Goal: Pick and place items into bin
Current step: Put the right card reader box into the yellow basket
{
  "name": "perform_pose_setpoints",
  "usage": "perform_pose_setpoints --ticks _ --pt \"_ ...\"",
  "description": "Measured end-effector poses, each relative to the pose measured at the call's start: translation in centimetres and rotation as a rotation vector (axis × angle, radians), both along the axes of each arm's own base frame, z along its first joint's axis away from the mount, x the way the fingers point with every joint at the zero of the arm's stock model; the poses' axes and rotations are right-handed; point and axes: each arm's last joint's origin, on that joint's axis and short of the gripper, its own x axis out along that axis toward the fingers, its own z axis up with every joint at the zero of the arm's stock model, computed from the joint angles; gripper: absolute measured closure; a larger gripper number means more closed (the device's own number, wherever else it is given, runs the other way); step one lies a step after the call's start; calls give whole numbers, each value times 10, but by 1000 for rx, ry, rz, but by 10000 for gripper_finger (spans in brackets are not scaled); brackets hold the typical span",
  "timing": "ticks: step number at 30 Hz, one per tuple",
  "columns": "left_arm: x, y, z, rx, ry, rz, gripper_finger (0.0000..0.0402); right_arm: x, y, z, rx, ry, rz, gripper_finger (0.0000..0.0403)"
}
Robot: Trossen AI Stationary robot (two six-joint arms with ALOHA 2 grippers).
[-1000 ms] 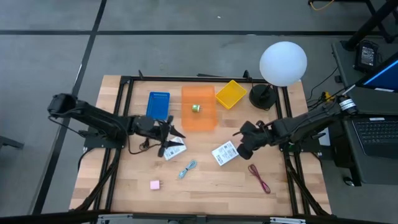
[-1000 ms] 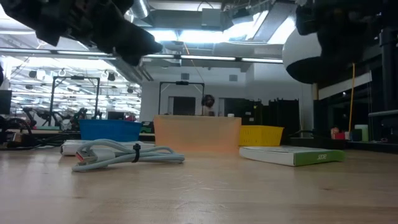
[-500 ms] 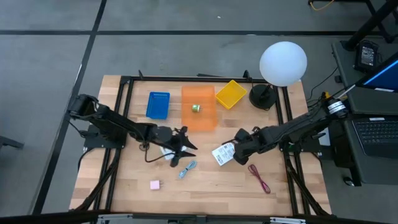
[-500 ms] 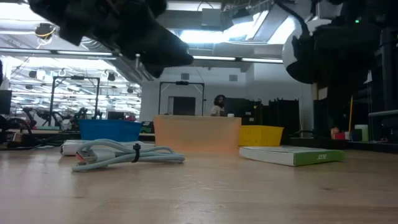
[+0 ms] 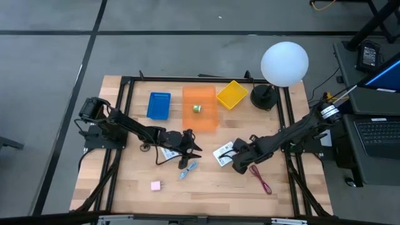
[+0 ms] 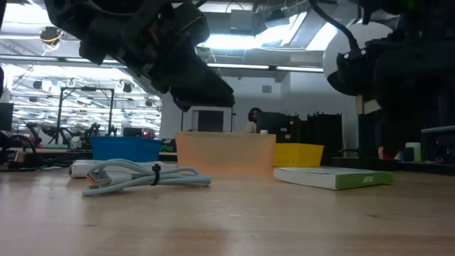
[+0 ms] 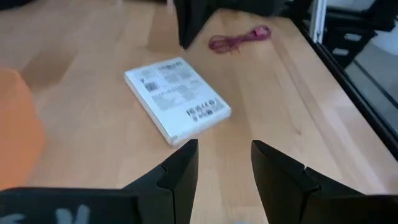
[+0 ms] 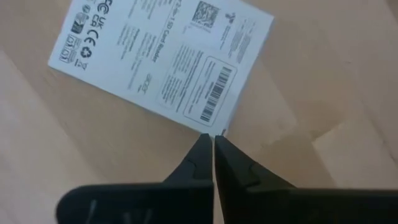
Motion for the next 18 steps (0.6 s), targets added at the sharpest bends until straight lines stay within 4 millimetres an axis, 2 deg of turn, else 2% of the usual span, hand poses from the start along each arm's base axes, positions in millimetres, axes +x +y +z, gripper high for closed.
perform_pose_setpoints --ticks 8,18 --pt "1 0 1 2 -18 13 258 6 3 -14 -15 23 19 403" --pt "1 0 1 2 -26 12 258 7 2 -17 -63 17 14 403"
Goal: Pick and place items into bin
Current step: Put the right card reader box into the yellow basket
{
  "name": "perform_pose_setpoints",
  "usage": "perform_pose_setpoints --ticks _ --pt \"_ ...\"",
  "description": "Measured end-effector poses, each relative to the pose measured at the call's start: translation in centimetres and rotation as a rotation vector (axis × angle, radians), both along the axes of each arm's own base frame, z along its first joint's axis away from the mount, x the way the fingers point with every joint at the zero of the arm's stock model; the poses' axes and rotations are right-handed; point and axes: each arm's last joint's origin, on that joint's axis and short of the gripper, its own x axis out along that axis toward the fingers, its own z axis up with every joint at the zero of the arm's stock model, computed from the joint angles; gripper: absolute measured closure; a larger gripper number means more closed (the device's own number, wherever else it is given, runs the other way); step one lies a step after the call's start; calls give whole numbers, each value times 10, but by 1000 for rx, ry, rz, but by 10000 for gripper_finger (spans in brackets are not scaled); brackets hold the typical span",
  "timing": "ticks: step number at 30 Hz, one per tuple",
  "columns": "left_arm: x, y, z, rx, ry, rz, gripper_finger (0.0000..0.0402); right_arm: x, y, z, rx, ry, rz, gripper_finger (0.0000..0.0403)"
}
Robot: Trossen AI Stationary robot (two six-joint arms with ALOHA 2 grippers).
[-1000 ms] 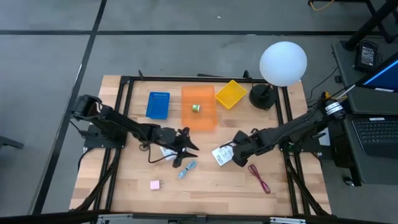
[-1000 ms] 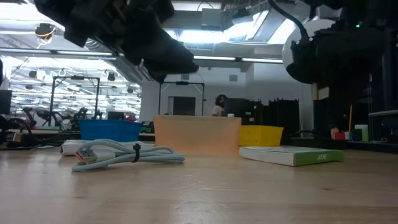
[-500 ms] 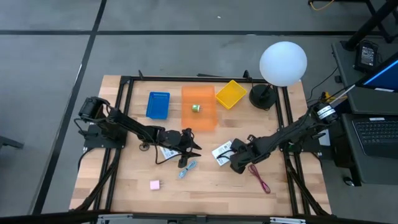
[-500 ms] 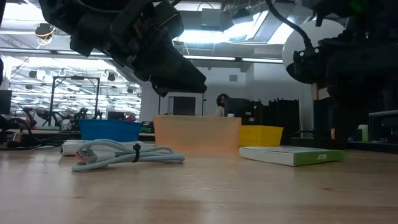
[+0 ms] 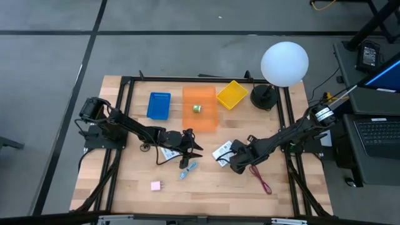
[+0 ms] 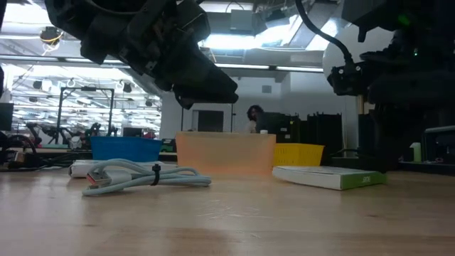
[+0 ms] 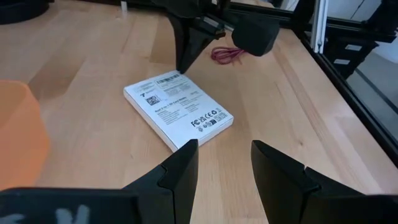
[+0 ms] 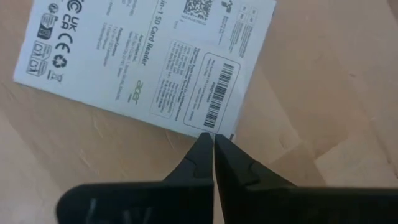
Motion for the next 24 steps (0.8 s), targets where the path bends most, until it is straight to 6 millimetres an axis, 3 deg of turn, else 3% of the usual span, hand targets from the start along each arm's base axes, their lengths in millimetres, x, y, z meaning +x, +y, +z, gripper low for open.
perform_pose_setpoints --ticks 18,24 --pt "0 0 0 0 -6 0 258 0 -1 1 -14 -4 4 403" --pt "0 0 1 0 -6 0 258 -2 -3 12 -43 -60 -4 403"
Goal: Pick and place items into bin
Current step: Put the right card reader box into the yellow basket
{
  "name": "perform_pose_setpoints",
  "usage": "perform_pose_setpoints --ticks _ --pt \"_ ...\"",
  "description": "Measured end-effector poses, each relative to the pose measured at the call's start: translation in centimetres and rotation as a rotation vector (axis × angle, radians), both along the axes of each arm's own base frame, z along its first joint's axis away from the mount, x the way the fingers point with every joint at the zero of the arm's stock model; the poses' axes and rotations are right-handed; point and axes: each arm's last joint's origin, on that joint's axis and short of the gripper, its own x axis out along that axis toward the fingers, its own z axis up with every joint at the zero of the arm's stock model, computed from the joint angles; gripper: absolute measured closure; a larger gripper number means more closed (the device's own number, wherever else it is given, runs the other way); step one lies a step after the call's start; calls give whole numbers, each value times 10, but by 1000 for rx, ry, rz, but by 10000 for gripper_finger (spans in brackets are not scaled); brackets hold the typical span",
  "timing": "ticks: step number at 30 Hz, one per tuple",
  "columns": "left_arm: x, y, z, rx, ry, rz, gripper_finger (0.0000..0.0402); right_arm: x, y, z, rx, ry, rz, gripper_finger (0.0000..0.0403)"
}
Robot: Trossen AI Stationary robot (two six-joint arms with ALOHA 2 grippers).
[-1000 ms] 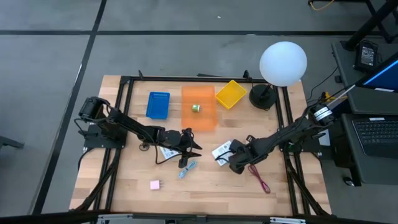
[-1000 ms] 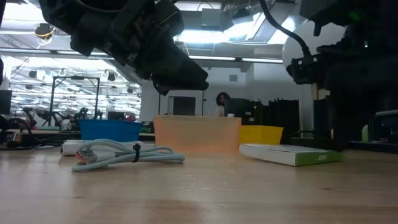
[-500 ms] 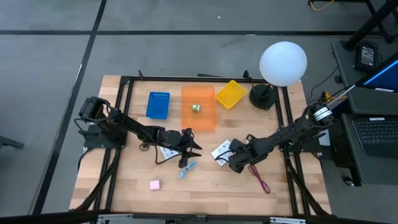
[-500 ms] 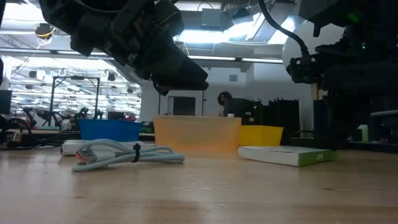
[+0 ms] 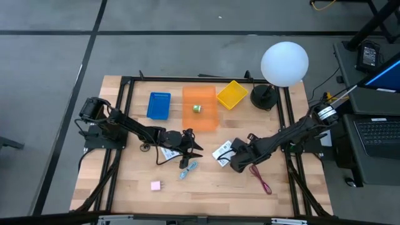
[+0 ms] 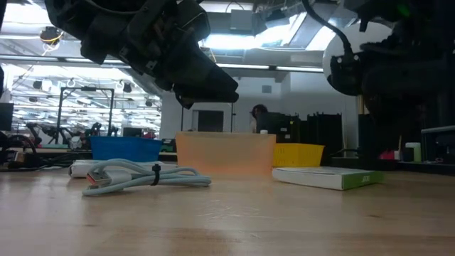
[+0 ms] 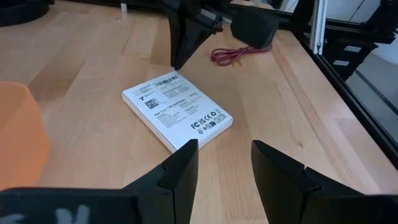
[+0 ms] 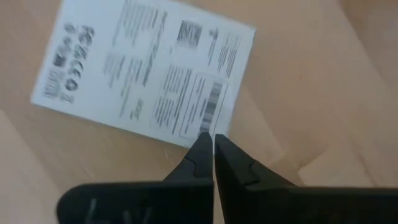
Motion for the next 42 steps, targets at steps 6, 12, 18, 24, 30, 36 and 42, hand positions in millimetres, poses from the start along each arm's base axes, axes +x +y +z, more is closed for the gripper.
perform_pose_setpoints --ticks 6,12,18,24,30,36,42 --pt "0 0 0 0 0 0 258 -3 -1 5 -2 -2 -2 403" --pt "0 0 0 0 0 0 258 -3 -4 -8 8 -22 -11 403" --pt "0 0 0 1 0 0 258 -10 -9 -19 22 -2 -40 403" --pt "0 1 0 6 -1 13 258 -9 -8 -24 48 -54 -39 403" --pt "0 1 0 7 -2 15 258 -10 -8 -25 53 -58 -42 403" --pt "0 1 -1 -46 4 74 258 -10 -8 -26 55 -56 -42 403" --pt "1 2 -8 -205 46 141 252 -10 -8 -26 57 -52 -41 403"
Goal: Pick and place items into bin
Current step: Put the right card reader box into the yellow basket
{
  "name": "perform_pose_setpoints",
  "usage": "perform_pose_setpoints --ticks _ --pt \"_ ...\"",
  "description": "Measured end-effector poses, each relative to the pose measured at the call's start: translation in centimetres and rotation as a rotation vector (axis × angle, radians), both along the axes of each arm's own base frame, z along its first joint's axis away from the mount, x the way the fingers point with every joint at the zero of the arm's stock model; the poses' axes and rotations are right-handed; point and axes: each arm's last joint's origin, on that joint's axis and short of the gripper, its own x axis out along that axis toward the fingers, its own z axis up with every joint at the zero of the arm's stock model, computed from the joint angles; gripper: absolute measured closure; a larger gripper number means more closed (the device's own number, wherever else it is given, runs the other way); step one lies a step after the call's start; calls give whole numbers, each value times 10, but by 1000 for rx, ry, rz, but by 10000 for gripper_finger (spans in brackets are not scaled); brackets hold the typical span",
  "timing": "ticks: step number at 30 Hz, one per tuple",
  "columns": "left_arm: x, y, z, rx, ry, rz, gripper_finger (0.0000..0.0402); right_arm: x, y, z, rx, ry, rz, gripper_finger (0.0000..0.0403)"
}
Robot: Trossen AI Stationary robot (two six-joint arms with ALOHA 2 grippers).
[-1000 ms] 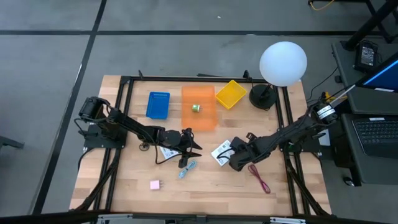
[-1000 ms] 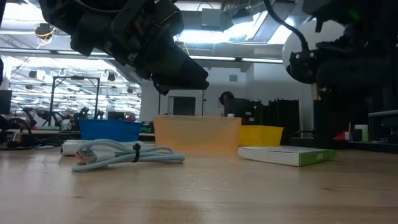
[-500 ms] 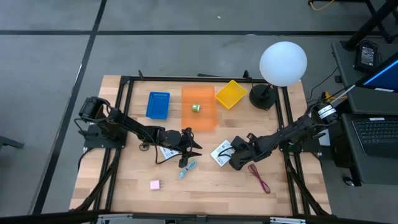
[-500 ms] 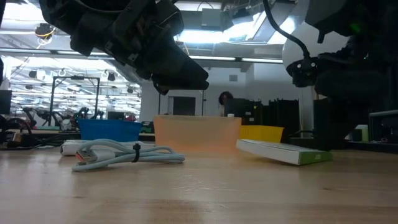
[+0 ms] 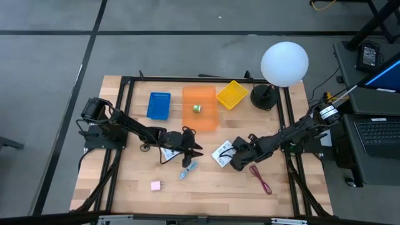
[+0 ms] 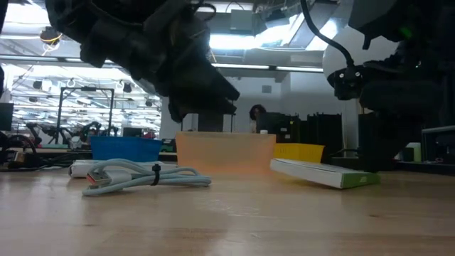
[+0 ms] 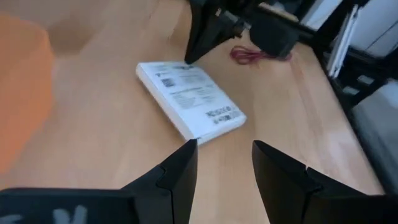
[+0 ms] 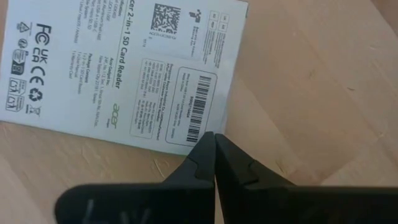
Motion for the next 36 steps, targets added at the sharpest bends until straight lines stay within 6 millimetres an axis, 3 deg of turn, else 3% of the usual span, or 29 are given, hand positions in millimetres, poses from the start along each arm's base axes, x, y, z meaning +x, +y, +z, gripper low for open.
perform_pose_setpoints --ticks 10,21,36 --pt "10 14 -20 -269 91 127 216 0 0 0 -18 -9 -3 403" --pt "51 17 -34 -285 211 119 200 0 0 0 -22 -9 -3 403" --pt "59 21 -36 -353 221 159 203 0 0 -1 -23 -14 -6 403"
